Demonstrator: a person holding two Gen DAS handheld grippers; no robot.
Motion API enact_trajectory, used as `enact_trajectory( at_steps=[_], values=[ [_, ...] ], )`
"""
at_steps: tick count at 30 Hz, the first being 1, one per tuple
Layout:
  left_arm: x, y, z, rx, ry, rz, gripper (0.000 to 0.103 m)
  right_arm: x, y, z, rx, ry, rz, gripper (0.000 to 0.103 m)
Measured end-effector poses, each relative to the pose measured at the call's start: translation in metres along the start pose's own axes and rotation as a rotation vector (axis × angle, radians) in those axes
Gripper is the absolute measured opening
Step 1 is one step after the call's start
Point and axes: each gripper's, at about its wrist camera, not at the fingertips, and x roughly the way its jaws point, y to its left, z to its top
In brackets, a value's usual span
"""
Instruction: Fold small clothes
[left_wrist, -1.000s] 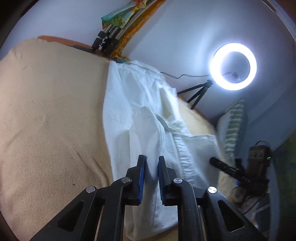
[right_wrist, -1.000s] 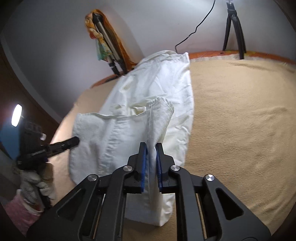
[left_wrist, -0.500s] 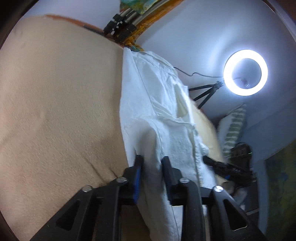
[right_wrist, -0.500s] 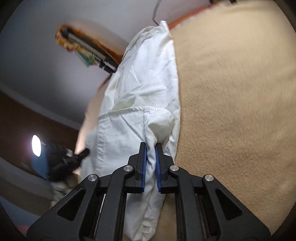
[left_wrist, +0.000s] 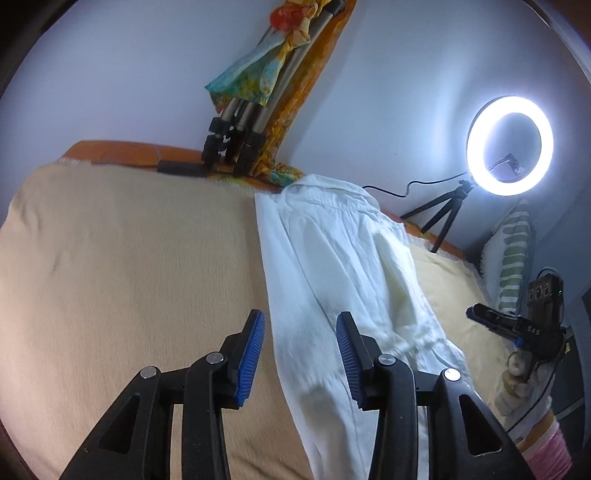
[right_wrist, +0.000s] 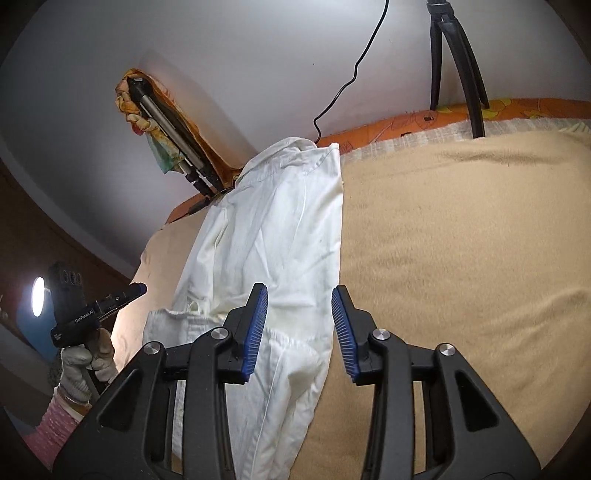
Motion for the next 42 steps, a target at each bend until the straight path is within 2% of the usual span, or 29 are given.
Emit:
enact_trajectory(
  at_steps=[4,8,10,12,17,22,25,26,28,29,30,31,34,38,42],
  values=[
    [0.032,0.007,0.023,0.012,0.007,0.025,0.042,0.023,-0.003,0.025,-0.02,0.014,-0.007,0.038],
    [0.065,0.012,0.041,0.019,0.029,0.045,0.044,0.054,-0.002,0.045,-0.072,0.04,-0.052,0.038],
    [0.078,0.011,0.046,0.043,0.04,0.06,0.046,0.071,-0.003,0.053,-0.09,0.061,-0.074,0.038],
    [0.092,0.01,0.052,0.064,0.051,0.064,0.053,0.088,-0.005,0.06,-0.104,0.081,-0.091,0.038],
    [0.12,0.008,0.06,0.129,0.069,0.117,0.054,0.123,-0.006,0.073,-0.159,0.106,-0.151,0.038],
    [0.135,0.003,0.069,0.166,0.057,0.123,0.055,0.137,-0.007,0.09,-0.184,0.097,-0.176,0.038],
    [0.142,0.004,0.076,0.155,0.06,0.11,0.054,0.14,-0.012,0.101,-0.152,0.083,-0.156,0.038],
    [0.143,0.005,0.078,0.149,0.057,0.113,0.05,0.141,-0.014,0.105,-0.138,0.076,-0.143,0.038],
    [0.146,0.007,0.081,0.132,0.052,0.124,0.018,0.144,-0.017,0.111,-0.12,0.054,-0.124,0.038],
    [0.148,0.008,0.082,0.122,0.052,0.121,0.016,0.145,-0.018,0.112,-0.111,0.056,-0.106,0.035],
    [0.149,0.009,0.083,0.115,0.054,0.108,0.008,0.145,-0.019,0.113,-0.1,0.054,-0.094,0.018],
    [0.149,0.009,0.085,0.114,0.056,0.099,0.005,0.146,-0.019,0.113,-0.089,0.058,-0.087,0.009],
    [0.142,0.01,0.088,0.094,0.046,0.08,0.0,0.145,-0.016,0.113,-0.09,0.055,-0.085,0.005],
    [0.118,0.011,0.095,0.057,0.003,0.035,0.0,0.128,-0.006,0.119,-0.128,0.025,-0.069,0.003],
    [0.091,0.001,0.099,0.077,-0.043,0.01,0.0,0.104,0.005,0.126,-0.15,-0.008,-0.044,0.003]
  ],
)
